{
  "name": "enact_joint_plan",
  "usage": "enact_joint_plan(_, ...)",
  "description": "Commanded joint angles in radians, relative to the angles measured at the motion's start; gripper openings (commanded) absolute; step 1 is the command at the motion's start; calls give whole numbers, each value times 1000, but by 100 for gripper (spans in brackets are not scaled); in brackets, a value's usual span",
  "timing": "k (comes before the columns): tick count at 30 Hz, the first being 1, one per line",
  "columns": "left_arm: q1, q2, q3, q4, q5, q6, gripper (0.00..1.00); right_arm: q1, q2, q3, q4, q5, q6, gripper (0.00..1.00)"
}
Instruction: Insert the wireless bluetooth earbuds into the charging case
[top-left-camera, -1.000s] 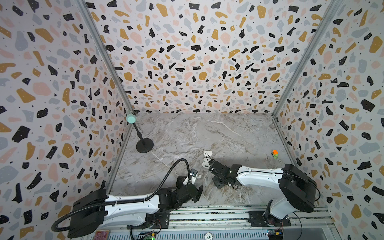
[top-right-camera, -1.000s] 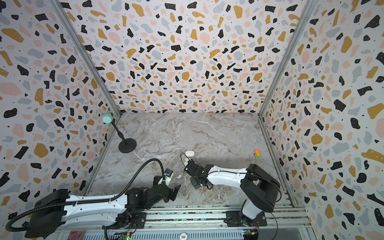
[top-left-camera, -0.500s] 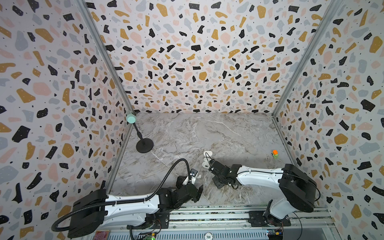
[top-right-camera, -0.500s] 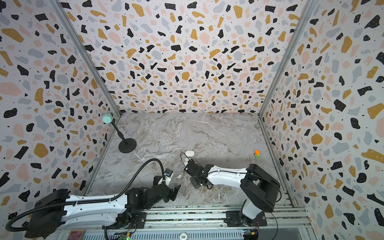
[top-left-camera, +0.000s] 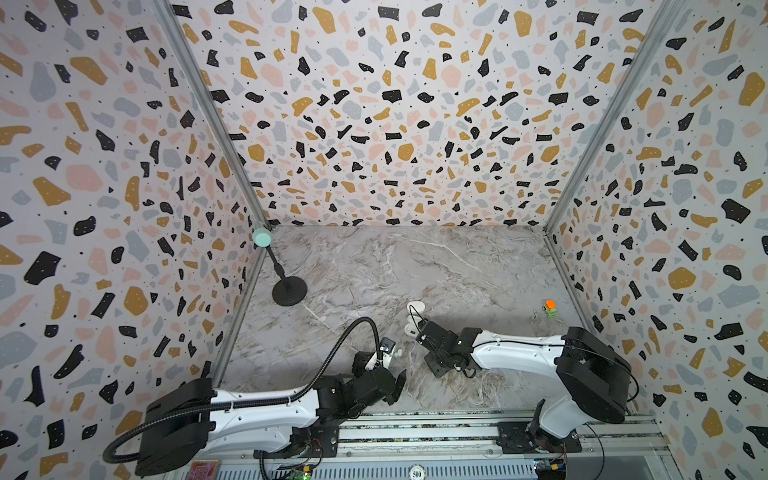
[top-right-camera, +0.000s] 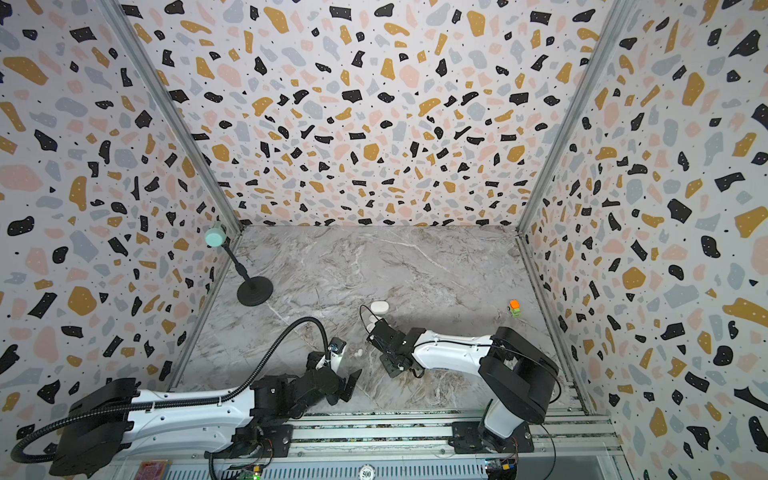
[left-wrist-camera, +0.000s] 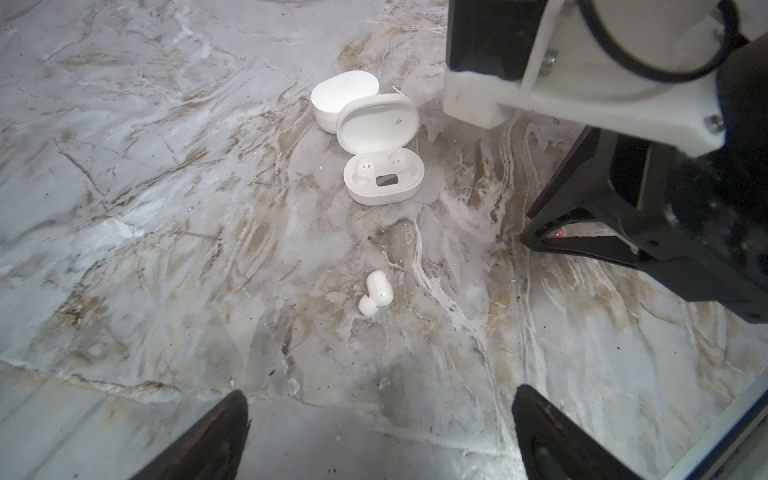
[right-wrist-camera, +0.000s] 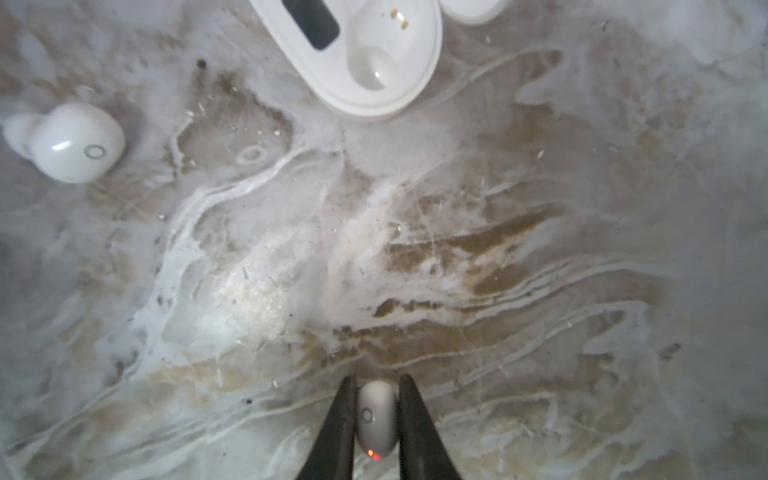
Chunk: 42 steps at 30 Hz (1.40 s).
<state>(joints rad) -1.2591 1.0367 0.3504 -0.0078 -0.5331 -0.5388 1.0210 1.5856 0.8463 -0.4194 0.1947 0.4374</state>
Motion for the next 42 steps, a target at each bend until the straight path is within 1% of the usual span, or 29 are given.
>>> enact_joint_plan(1, -6, 9, 2, 3, -18, -2, 100, -1, 10, 32, -41, 11, -10, 20)
enact_joint_plan(22, -6, 17, 5, 4, -15, -1, 100, -1, 53, 40, -40, 12, -13, 25)
enact_joint_plan(31, -6, 19, 4, 4, -16, -1, 100, -1, 47, 34, -46, 22, -10, 23)
enact_joint_plan(42, -6, 20, 5, 4, -16, -1, 100, 1, 40, 13, -52, 7, -6, 22)
